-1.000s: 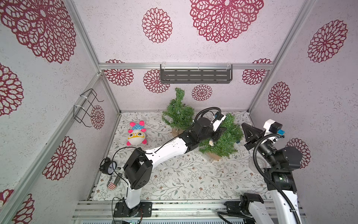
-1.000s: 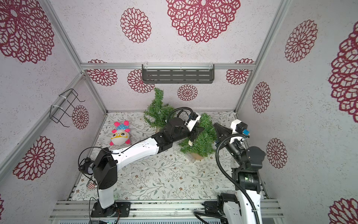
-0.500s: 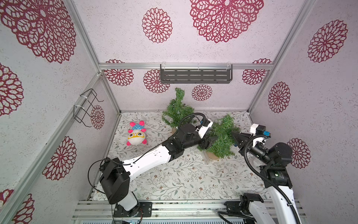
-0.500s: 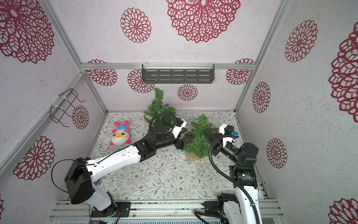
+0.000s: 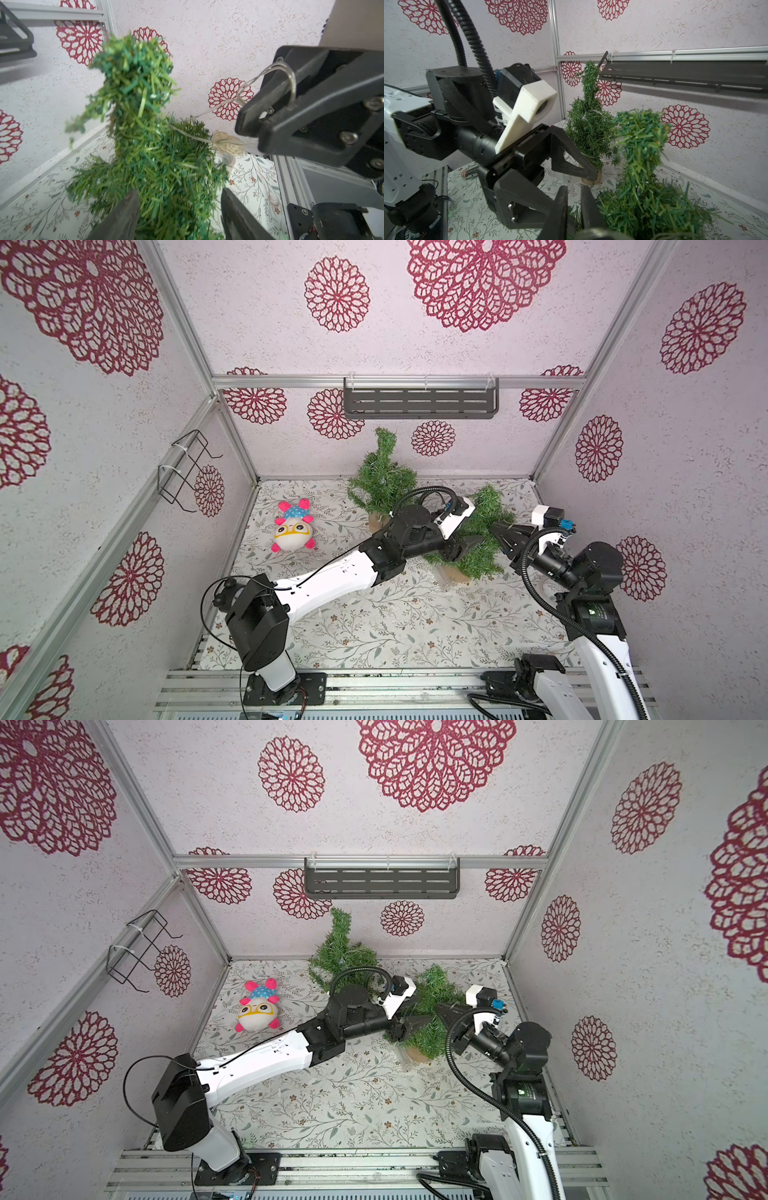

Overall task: Wrap string light around the christmas tree
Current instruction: Wrap the light string around the Christmas tree.

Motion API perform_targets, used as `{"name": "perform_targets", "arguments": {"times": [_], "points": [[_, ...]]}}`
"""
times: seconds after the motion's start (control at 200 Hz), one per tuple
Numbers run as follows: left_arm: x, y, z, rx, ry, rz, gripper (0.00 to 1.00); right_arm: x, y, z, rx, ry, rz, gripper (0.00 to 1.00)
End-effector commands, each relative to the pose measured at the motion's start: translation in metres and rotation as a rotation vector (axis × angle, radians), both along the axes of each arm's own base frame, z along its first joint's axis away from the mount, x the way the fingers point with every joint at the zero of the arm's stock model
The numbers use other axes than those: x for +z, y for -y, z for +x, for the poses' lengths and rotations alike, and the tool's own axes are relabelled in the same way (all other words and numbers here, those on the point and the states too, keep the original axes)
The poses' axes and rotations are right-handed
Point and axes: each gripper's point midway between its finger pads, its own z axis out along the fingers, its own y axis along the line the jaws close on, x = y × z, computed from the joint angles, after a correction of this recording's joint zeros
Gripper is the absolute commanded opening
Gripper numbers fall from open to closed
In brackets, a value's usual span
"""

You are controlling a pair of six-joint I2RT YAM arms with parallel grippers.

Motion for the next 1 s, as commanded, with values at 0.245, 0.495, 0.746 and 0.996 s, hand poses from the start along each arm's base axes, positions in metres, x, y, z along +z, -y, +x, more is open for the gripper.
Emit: {"name": "perform_targets", "arguments": {"times": [0.245,0.495,0.746,0.996], "points": [[-0.017,-0.029,0.003,0.086,-0.052,-0.017,0.64,-0.037,0.025,-0.005,-0.232,-0.354,-0.008,0.52],[-0.035,-0.058,0.012,0.197,-0.081,0.029,0.61,0.003,0.002,-0.012,-0.067,-0.282,0.124,0.51],[-0.047,-0.095,0.003,0.275,-0.144,0.031,0.60,-0.022,-0.029,-0.038,0.125,-0.349,-0.074,0.50],[-0.028,-0.104,0.004,0.300,-0.131,0.019,0.68,-0.050,-0.035,-0.049,0.147,-0.470,-0.155,0.53]]}}
